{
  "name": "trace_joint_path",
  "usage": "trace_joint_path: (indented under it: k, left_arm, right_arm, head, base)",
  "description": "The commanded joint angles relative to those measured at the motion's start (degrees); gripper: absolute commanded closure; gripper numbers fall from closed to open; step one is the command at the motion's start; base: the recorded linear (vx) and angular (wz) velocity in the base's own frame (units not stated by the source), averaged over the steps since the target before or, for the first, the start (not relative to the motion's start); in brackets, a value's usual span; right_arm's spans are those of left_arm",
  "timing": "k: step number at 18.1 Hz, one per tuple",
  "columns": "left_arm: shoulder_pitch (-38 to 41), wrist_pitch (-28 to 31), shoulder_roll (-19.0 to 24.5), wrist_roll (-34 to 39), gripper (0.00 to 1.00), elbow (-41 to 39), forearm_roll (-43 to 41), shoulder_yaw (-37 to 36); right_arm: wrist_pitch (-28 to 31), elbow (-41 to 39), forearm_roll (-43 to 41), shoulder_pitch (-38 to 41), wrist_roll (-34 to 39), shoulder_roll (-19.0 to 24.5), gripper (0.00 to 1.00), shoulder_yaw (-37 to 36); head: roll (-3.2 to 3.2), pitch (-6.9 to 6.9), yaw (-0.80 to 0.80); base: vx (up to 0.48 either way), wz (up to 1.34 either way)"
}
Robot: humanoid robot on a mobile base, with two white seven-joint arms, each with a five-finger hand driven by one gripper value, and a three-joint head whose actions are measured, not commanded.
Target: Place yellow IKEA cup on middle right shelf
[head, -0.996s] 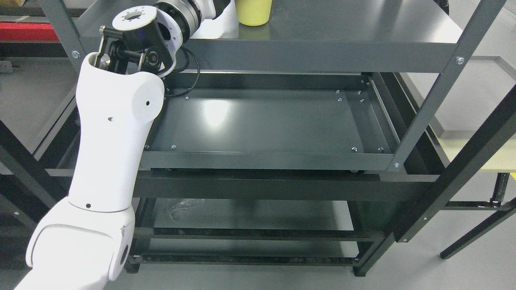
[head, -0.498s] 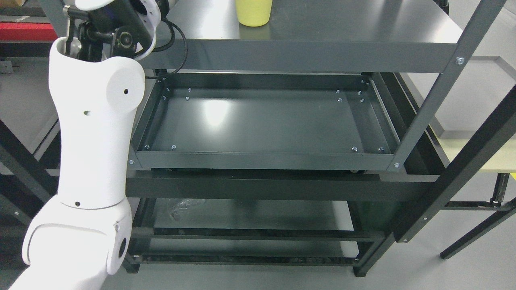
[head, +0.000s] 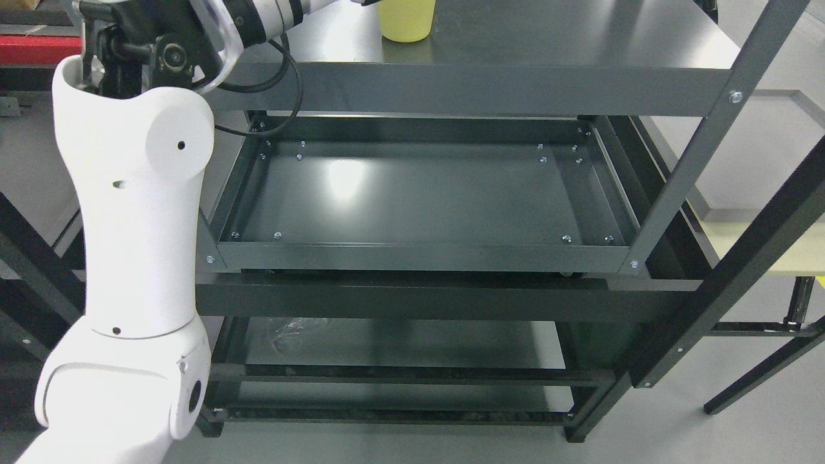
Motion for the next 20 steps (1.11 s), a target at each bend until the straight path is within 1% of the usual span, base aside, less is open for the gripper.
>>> trace_joint_path:
  k: [1, 3, 7, 10, 12, 13, 15, 16, 17, 18, 20]
  left_arm:
    - [4.8, 0.6, 1.0, -21.6, 0.04, -4.4, 0.6, -3.6]
    - [10.0, 0.6, 1.0, -24.2, 0.04, -6.7, 1.0, -8.0]
    - [21.3, 0.3, 1.0, -24.3, 0.04, -7.4, 0.9, -15.1]
    - [30.4, -1.2, 1.0, -23.6, 0.03, -7.0, -0.1, -18.4]
    - [35.6, -9.4, 1.0, -21.1, 0.02, -5.1, -6.1, -18.7]
    - [37.6, -15.3, 1.0, -18.5, 0.02, -2.9, -9.2, -18.5]
    - [39.7, -33.0, 1.0, -8.0, 0.02, 5.0, -14.0, -17.7]
    - [40.0, -39.9, 1.0, -2.2, 0.02, 8.1, -15.2, -16.7]
    - [40.6, -46.7, 1.0, 6.2, 0.02, 10.5, -17.0, -15.1]
    - [41.6, -51.6, 1.0, 13.8, 0.02, 11.3, -17.4, -13.5]
    - [42.5, -54.9, 1.0, 24.2, 0.02, 11.1, -18.8, -9.6]
  right_arm:
    - [-0.1, 0.0, -1.4, 0.8, 0.0, -1.0, 0.01, 1.0]
    - [-0.1, 0.0, -1.4, 0.8, 0.0, -1.0, 0.01, 1.0]
    - [-0.1, 0.0, -1.4, 0.8, 0.0, -1.0, 0.01, 1.0]
    - [-0.1, 0.0, -1.4, 0.8, 0.0, -1.0, 0.01, 1.0]
    - [-0.1, 0.0, -1.4, 0.8, 0.0, -1.0, 0.01, 1.0]
    - [-0.1, 0.0, -1.4, 0.8, 0.0, -1.0, 0.01, 1.0]
    - [-0.1, 0.0, -1.4, 0.8, 0.0, -1.0, 0.01, 1.0]
    - [-0.1, 0.0, -1.4, 0.8, 0.0, -1.0, 0.01, 1.0]
    - [-0.1, 0.0, -1.4, 0.8, 0.0, -1.0, 0.01, 1.0]
    - [-0.1, 0.0, -1.4, 0.8, 0.0, -1.0, 0.01, 1.0]
    - [-0.1, 0.0, -1.4, 0.8, 0.0, -1.0, 0.01, 1.0]
  head:
    - [0.00, 0.00, 0.00]
    - [0.00, 0.00, 0.00]
    - [0.00, 0.00, 0.00]
    - [0.00, 0.00, 0.00]
    - [0.00, 0.00, 0.00]
    - [0.00, 0.00, 0.00]
    - [0.00, 0.00, 0.00]
    - [0.00, 0.00, 0.00]
    - [0.00, 0.00, 0.00]
    - [0.00, 0.00, 0.00]
    - [0.00, 0.00, 0.00]
  base:
    - [0.000, 0.00]
    - [0.000, 0.00]
    - [0.000, 0.00]
    - [0.000, 0.00]
    - [0.000, 0.00]
    - [0.000, 0.00]
    - [0.000, 0.00]
    - [0.000, 0.00]
    - [0.000, 0.00]
    - [0.000, 0.00]
    - [0.000, 0.00]
